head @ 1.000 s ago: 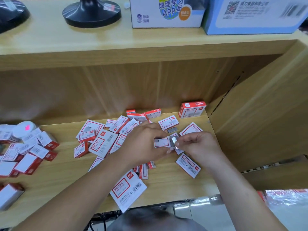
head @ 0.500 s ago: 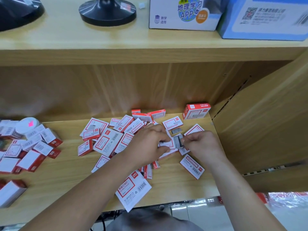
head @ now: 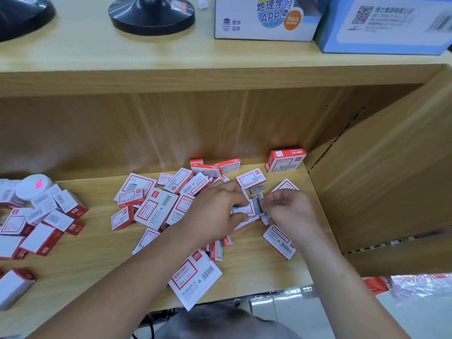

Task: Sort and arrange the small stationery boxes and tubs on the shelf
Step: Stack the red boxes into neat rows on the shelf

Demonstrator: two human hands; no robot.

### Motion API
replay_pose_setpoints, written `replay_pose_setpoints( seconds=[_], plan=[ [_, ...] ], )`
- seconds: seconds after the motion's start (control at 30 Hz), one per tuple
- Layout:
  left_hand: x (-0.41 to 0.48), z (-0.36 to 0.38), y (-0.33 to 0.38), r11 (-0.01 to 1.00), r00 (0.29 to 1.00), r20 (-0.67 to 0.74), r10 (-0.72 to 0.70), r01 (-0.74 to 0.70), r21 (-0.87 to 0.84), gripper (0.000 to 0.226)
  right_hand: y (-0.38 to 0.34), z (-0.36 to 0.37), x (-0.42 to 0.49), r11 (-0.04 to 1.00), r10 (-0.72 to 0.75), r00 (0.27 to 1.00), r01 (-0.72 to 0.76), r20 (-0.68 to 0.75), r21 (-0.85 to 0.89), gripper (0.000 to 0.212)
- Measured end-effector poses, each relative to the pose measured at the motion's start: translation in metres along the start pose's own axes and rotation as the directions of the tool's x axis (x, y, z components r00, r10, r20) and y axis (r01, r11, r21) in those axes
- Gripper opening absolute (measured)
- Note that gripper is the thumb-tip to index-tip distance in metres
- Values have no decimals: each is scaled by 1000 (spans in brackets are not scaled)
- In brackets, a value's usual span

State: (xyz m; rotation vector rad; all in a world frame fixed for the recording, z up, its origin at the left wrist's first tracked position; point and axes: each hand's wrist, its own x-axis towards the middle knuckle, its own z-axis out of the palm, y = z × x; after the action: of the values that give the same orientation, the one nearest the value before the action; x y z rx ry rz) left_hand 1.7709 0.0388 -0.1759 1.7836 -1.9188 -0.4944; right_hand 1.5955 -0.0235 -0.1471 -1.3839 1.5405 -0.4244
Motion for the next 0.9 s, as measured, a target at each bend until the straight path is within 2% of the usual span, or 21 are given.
replay_pose_setpoints(
  seconds=[0.2, 0.33, 0.7, 0.9],
  plan=[
    [0, 0, 1, 1000, 1000, -6, -4, 4, 8, 25, 7, 0, -2, 993, -51, 999, 52, -16, 108, 3],
    [-1, 1, 0, 1000, 1000, -8, -8, 8, 6, 24, 12, -5, -3, 995, -98, 994, 100, -56, 31, 4],
    [0, 1, 0, 1000, 1000, 7, -8, 8, -4, 24, 5, -1, 6, 976, -7, 1000, 3, -20, -217, 21],
    [-1, 1, 0, 1000, 1000, -1, 4, -4, -1, 25, 8, 3, 12, 977, -1, 998, -13, -61, -213, 17]
  ],
)
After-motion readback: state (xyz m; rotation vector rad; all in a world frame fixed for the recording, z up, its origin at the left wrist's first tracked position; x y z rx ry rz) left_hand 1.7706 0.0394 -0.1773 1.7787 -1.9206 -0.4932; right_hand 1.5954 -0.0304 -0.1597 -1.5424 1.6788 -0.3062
